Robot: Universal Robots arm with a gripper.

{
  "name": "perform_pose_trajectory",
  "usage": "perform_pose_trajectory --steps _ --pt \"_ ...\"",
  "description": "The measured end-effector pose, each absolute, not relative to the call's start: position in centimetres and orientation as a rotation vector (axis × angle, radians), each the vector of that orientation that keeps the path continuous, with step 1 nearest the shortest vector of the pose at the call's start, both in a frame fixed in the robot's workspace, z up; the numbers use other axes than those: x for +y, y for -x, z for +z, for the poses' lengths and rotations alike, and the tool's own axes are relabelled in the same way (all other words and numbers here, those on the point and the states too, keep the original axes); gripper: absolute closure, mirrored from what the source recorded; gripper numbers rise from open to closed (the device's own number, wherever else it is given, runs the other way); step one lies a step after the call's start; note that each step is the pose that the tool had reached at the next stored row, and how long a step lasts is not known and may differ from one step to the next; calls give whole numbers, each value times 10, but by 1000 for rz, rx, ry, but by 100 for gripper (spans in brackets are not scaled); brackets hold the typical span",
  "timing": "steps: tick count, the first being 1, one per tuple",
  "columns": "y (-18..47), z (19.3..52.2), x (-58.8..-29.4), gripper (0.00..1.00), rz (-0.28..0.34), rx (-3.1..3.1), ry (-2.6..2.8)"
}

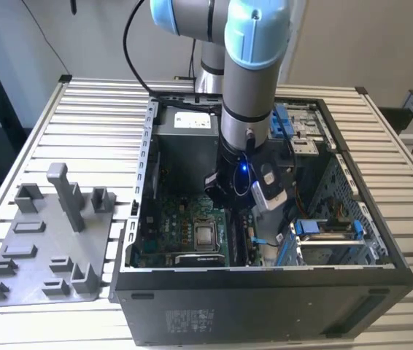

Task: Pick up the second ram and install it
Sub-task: 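Insert the second ram into the second slot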

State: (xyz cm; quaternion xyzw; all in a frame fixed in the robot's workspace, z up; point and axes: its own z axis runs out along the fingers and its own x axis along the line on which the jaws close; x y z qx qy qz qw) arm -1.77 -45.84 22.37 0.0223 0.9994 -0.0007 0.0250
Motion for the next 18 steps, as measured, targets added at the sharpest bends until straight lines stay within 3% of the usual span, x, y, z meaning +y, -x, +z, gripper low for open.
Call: perform_pose_trajectory --steps 18 --pt "18 218 -458 86 -2 3092 -69"
